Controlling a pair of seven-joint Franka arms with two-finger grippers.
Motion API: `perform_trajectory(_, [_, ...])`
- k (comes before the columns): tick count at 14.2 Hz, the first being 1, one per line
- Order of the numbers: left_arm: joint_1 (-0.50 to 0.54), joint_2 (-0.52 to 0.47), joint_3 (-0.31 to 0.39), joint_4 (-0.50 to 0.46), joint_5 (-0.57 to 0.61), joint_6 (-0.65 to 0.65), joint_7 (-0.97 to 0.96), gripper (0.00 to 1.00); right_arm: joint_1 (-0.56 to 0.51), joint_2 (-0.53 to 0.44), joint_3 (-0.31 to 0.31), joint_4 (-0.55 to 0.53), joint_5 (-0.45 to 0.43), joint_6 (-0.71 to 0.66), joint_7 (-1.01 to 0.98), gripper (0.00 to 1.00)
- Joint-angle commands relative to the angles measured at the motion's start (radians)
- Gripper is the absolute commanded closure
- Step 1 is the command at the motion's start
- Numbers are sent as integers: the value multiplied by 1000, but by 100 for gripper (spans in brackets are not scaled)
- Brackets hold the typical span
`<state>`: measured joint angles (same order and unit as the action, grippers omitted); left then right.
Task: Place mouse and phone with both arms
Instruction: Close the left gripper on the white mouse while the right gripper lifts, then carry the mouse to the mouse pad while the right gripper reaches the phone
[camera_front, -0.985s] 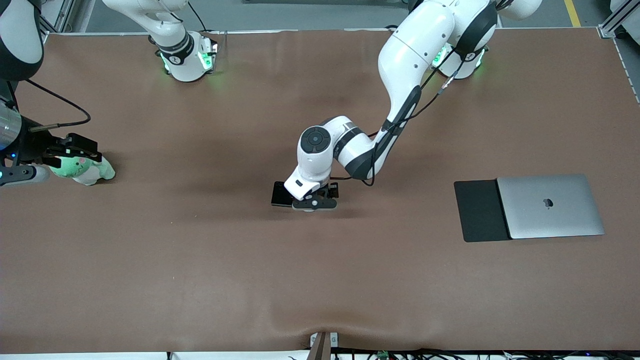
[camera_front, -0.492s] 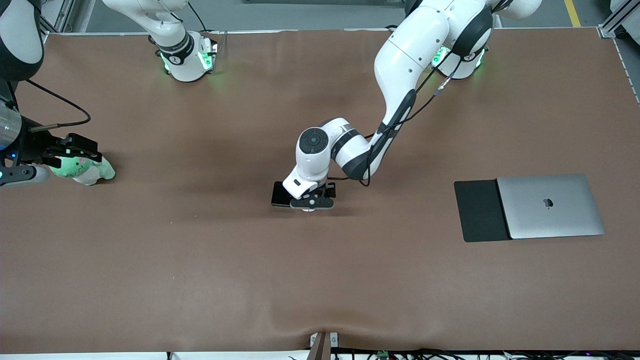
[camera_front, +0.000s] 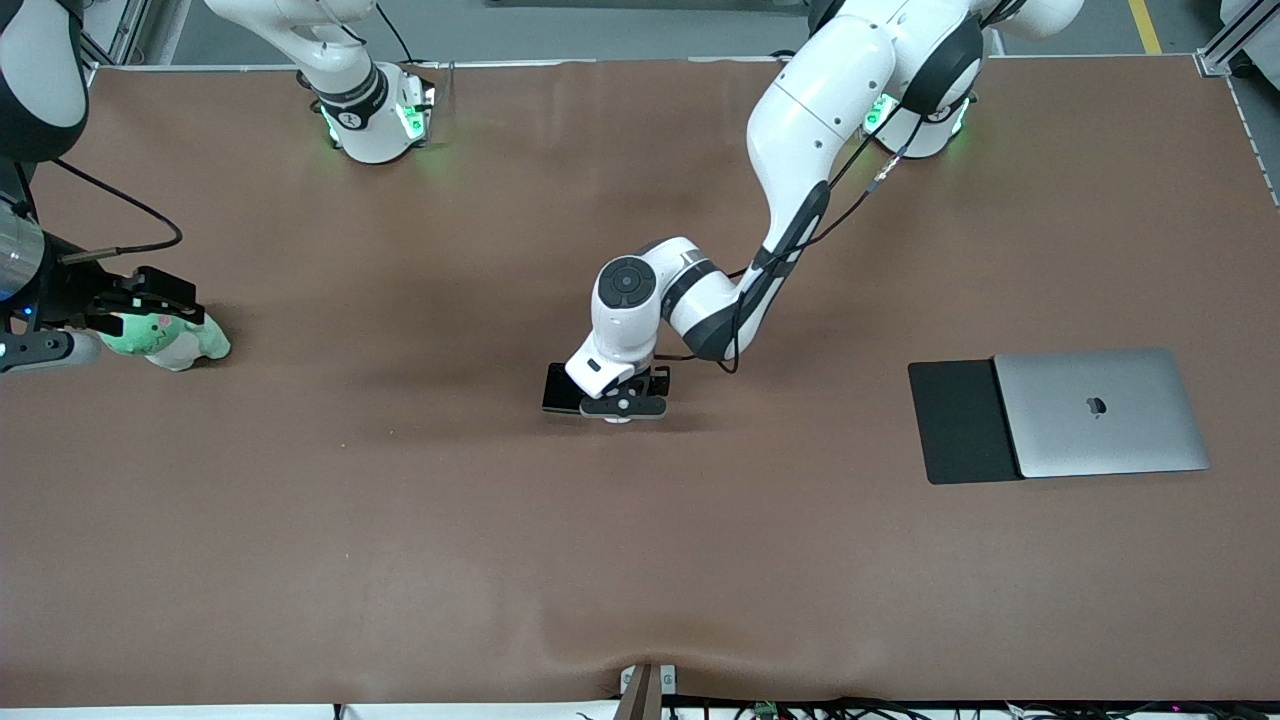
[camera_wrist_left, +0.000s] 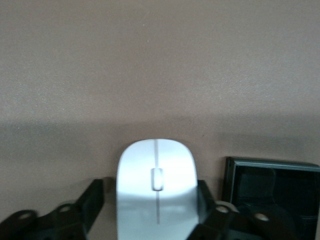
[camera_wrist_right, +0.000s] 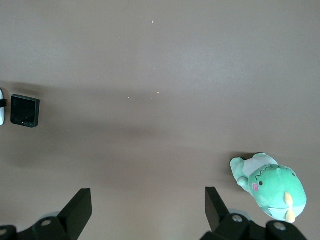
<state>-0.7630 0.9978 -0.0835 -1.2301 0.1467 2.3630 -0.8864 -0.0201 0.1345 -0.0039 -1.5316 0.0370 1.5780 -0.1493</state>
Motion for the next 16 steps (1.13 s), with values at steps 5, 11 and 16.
perform_trajectory(5, [7,-71,8,-67,11,-19,-42,43,32,5,-1,4,17,23,7,0])
perform_trajectory(11, [129,-353,4,-401,20,-10,36,43,273,80,-1,4,0,144,319,0])
perform_trajectory(16, [318,-577,-25,-678,14,61,225,42,417,238,1,-2,20,314,402,0])
